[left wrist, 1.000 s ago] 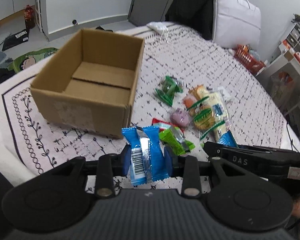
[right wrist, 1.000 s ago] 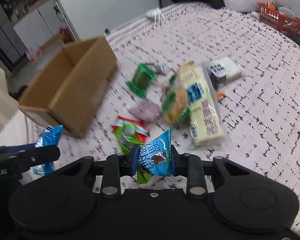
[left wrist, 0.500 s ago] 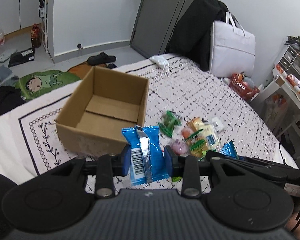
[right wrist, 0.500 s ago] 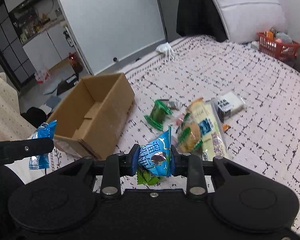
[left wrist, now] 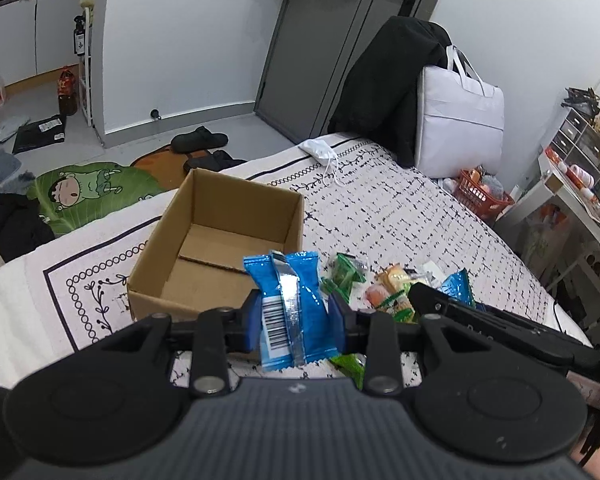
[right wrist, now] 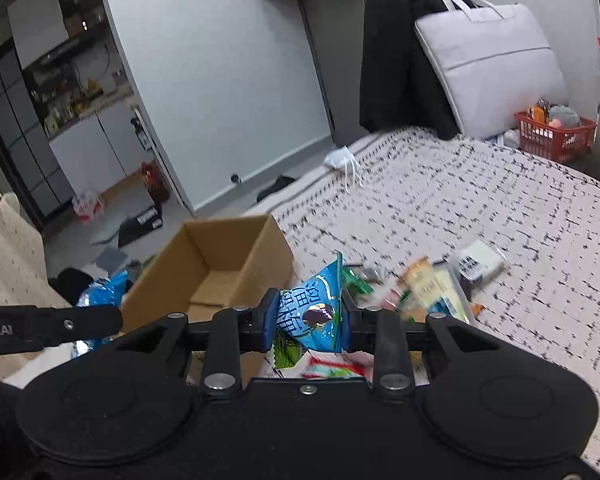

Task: Organize snacks
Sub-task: 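Carry both blue packets to the cardboard box and open both tools to drop them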

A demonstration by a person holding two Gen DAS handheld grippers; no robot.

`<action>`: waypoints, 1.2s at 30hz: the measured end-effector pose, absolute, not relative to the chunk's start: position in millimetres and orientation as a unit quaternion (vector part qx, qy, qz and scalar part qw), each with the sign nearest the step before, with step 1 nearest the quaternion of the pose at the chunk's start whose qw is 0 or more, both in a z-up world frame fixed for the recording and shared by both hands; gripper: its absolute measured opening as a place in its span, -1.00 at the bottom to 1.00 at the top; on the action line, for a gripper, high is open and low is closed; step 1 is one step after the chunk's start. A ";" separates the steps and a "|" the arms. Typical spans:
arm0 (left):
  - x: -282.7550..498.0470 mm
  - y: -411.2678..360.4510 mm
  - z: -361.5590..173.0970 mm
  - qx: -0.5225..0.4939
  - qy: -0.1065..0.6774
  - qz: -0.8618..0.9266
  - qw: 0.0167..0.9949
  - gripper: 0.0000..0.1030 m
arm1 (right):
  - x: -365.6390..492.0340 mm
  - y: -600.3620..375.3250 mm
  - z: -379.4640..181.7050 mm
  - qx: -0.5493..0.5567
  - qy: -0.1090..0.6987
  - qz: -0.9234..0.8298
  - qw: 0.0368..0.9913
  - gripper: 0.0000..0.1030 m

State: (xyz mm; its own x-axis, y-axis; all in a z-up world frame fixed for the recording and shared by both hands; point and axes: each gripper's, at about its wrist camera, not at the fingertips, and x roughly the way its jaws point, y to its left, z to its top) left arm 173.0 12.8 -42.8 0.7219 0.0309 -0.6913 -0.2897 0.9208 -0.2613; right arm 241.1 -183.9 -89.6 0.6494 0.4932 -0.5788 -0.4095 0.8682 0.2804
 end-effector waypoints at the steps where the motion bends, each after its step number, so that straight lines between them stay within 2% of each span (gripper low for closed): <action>1: 174.3 14.9 -42.6 -0.179 0.361 0.089 0.911 -0.34 | 241.7 -182.0 -88.8 0.068 0.332 0.250 0.907 -0.43; 15: 201.4 69.6 -55.5 -0.203 0.359 0.130 0.902 -0.34 | 249.6 -139.7 -83.3 0.107 0.284 0.315 0.899 -0.43; 33: 241.5 104.6 -87.7 -0.217 0.397 0.168 0.876 -0.33 | 267.8 -103.5 -114.0 0.113 0.312 0.350 0.876 -0.43; 36: 244.0 108.2 -87.2 -0.219 0.407 0.162 0.872 -0.23 | 269.8 -97.8 -116.3 0.119 0.312 0.351 0.875 -0.42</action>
State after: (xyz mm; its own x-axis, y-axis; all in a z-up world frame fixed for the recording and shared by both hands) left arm 244.0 108.2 -87.2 0.6169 0.1047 -0.7800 -0.4602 0.8520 -0.2497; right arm 269.8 -97.8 -116.3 0.5590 0.6887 -0.4619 -0.5402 0.7250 0.4272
